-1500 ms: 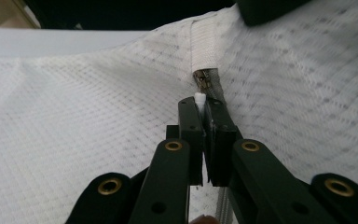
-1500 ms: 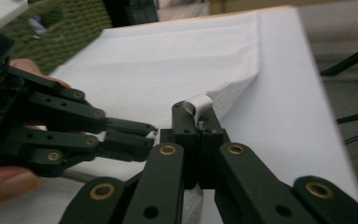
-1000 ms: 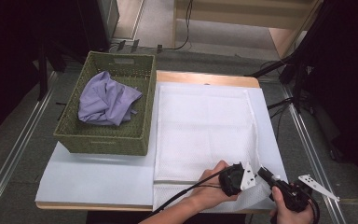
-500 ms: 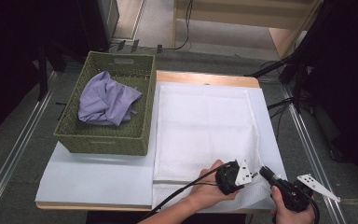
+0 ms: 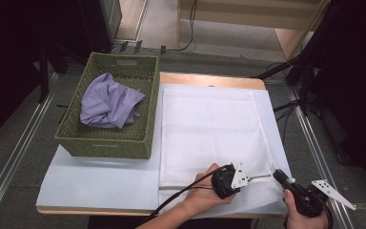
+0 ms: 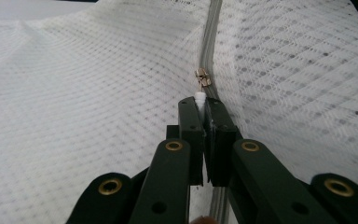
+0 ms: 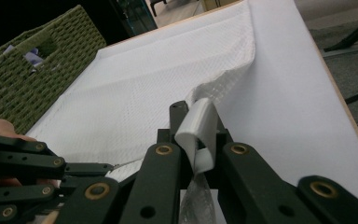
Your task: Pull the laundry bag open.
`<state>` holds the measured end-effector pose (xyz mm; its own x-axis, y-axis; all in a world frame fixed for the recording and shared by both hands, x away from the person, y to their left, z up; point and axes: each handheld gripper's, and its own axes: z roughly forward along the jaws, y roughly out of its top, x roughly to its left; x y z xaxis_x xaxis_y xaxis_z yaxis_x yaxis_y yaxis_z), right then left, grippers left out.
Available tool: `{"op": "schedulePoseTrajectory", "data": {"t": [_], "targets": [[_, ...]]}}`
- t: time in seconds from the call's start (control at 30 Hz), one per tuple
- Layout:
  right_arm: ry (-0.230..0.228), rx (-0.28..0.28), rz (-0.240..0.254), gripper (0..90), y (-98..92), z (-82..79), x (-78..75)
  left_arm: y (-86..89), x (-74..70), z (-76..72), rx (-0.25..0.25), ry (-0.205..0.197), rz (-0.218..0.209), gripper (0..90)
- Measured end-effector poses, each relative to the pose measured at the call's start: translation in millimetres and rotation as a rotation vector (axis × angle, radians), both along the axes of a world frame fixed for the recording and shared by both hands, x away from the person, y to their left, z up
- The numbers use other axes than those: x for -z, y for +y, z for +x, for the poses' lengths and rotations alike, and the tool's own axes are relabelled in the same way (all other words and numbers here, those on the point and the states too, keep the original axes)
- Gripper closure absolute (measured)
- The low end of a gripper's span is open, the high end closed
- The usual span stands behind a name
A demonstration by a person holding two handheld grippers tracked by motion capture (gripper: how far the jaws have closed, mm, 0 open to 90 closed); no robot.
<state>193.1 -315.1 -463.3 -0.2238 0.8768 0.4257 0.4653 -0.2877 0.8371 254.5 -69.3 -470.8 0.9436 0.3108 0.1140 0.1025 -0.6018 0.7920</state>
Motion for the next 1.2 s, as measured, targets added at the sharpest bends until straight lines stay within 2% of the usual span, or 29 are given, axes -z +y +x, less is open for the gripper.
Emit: {"op": "schedulePoseTrajectory", "data": {"t": [0.13,0.37,0.53,0.7,0.77,1.03,1.2], "targets": [[-0.013,0.001,-0.035,88.3,3.0,-0.5,-2.2,13.8,-1.2,-0.4,-0.017,-0.008,0.019,88.1],[-0.001,0.013,-0.031,88.3,-0.4,-0.1,0.5,48.6,2.3,0.9,-0.071,0.006,0.042,88.1],[0.002,0.015,-0.035,88.3,-1.0,0.0,1.2,75.1,-0.6,0.6,-0.110,0.003,0.068,88.1],[0.001,0.022,-0.040,88.4,-3.1,-0.2,2.1,101.8,-1.8,0.9,-0.150,0.013,0.072,88.0],[0.008,0.019,-0.038,88.3,-1.9,-0.2,2.7,111.3,-2.1,1.0,-0.160,0.010,0.089,88.1],[0.012,0.011,-0.052,88.3,3.3,0.9,3.9,138.0,-5.1,-0.3,-0.203,0.005,0.087,88.0],[0.012,0.019,-0.058,88.3,1.3,0.6,5.2,155.1,-2.8,0.5,-0.229,0.011,0.101,88.1]]}}
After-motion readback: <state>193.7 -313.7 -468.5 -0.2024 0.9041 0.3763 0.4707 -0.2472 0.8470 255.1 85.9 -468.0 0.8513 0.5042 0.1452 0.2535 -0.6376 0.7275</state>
